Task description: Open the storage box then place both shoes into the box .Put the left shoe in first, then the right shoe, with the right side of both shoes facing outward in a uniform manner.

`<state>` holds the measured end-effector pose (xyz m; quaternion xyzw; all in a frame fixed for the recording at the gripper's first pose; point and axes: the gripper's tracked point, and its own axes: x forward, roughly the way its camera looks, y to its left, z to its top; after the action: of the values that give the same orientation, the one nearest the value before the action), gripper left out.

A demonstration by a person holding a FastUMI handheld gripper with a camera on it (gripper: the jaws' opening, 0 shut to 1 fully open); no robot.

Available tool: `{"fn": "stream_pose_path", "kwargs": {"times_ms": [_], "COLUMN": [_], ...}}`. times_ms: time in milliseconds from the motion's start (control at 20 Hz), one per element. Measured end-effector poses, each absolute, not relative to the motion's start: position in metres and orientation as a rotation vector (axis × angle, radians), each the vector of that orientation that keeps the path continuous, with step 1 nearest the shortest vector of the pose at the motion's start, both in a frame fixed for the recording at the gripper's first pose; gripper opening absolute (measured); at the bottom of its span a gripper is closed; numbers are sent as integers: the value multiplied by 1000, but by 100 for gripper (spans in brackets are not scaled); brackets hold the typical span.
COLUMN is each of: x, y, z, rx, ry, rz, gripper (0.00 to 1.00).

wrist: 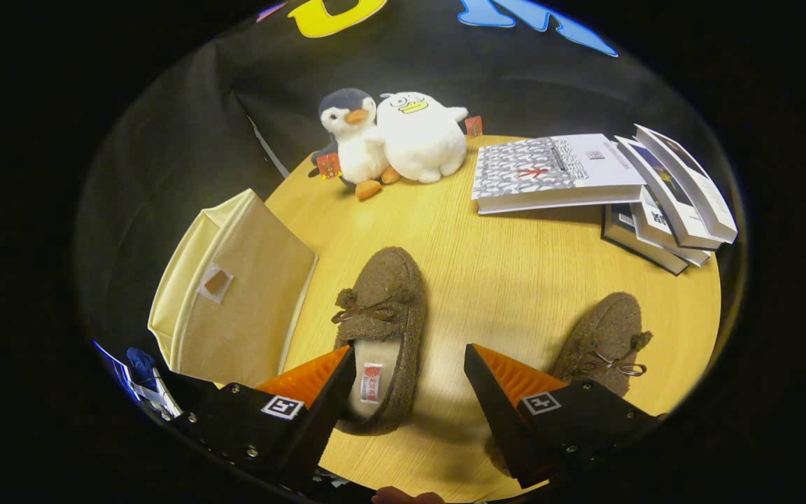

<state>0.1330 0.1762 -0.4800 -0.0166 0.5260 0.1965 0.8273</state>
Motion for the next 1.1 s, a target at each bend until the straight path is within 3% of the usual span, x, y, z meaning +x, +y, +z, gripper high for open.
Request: {"fn": "stream_pose_path", "kwargs": {"times_ms": [600, 700, 800, 900, 950, 1100], "x": [165, 158, 158, 157, 157, 147], "y": [185, 202, 200, 197, 194, 200], "z": [-545, -544, -540, -538, -533, -515], "rx": [-38, 64, 75, 52, 39, 67], "ry": [1228, 1292, 1316, 1312, 1311, 1312], "rz": [348, 385, 346, 321, 303, 319], "gripper": [96, 73, 21, 20, 2, 2]}}
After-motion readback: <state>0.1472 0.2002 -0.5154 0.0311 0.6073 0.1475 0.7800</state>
